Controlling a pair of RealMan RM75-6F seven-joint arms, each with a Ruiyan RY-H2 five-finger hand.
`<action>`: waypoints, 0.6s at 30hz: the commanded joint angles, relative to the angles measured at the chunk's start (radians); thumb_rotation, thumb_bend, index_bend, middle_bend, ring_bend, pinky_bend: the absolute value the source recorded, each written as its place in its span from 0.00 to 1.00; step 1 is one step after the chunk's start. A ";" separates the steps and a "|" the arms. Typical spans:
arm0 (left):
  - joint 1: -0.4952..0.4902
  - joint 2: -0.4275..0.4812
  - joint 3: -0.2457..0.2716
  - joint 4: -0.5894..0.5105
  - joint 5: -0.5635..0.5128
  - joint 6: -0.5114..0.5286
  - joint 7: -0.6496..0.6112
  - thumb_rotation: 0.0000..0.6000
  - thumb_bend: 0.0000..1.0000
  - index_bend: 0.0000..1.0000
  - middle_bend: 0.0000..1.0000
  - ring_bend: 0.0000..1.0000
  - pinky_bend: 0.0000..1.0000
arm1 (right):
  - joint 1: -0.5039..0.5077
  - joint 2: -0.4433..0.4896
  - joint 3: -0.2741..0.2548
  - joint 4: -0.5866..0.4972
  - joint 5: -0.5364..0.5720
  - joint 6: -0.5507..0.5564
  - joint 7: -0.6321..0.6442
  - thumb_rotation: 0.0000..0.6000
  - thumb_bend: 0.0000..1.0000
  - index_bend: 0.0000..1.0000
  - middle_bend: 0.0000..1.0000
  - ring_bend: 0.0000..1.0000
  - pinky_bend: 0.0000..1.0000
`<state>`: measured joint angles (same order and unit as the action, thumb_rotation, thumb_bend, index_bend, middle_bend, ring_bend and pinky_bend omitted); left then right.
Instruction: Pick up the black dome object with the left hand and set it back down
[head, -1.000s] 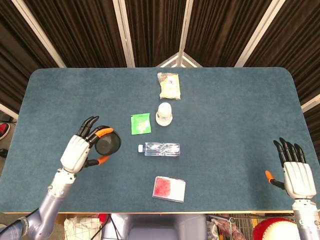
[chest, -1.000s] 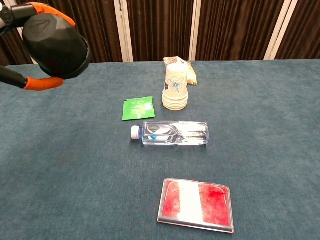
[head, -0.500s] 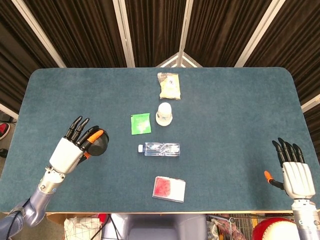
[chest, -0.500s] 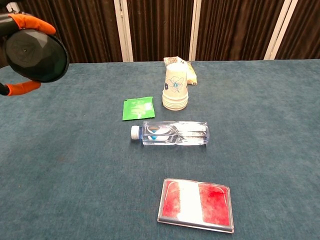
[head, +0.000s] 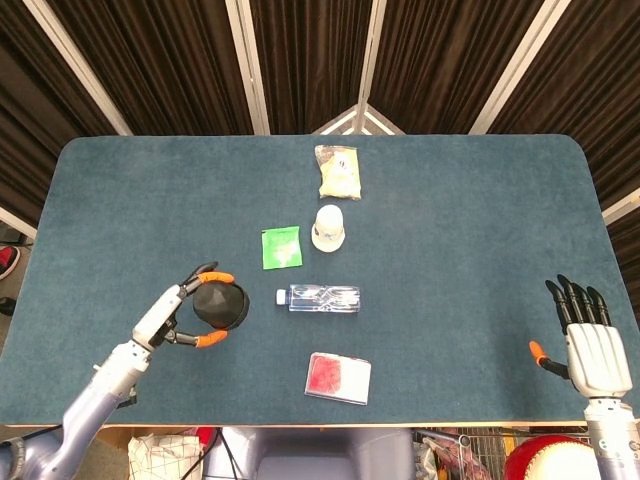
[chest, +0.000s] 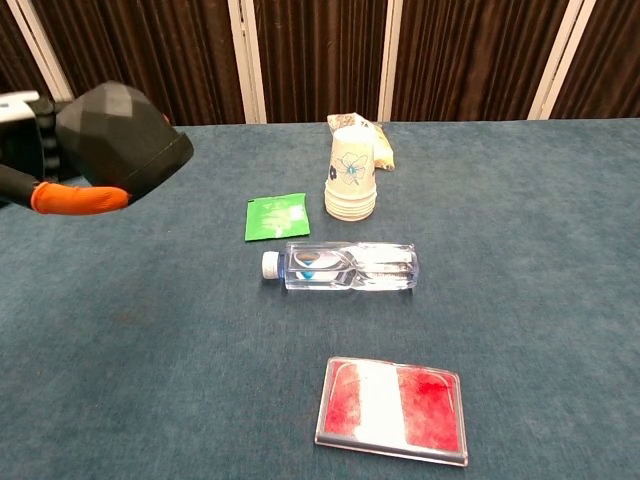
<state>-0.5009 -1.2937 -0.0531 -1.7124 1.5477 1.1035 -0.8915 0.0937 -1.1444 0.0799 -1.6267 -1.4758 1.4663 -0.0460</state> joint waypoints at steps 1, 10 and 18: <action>-0.097 0.199 0.037 -0.115 -0.057 -0.301 -0.435 1.00 0.52 0.45 0.45 0.00 0.00 | 0.000 -0.002 0.000 0.003 0.000 0.000 0.000 1.00 0.28 0.05 0.02 0.06 0.01; -0.095 0.174 0.053 -0.013 0.033 -0.249 -0.396 1.00 0.52 0.46 0.45 0.00 0.00 | 0.004 -0.001 0.004 0.005 0.004 -0.005 0.003 1.00 0.28 0.05 0.02 0.06 0.01; 0.066 -0.080 -0.022 0.183 0.035 0.167 0.420 1.00 0.52 0.48 0.45 0.00 0.00 | 0.005 0.002 0.004 -0.001 0.002 -0.005 0.003 1.00 0.29 0.05 0.02 0.06 0.01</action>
<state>-0.5478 -1.1827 -0.0256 -1.6890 1.5619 0.9562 -1.0719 0.0986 -1.1424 0.0837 -1.6275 -1.4742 1.4616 -0.0432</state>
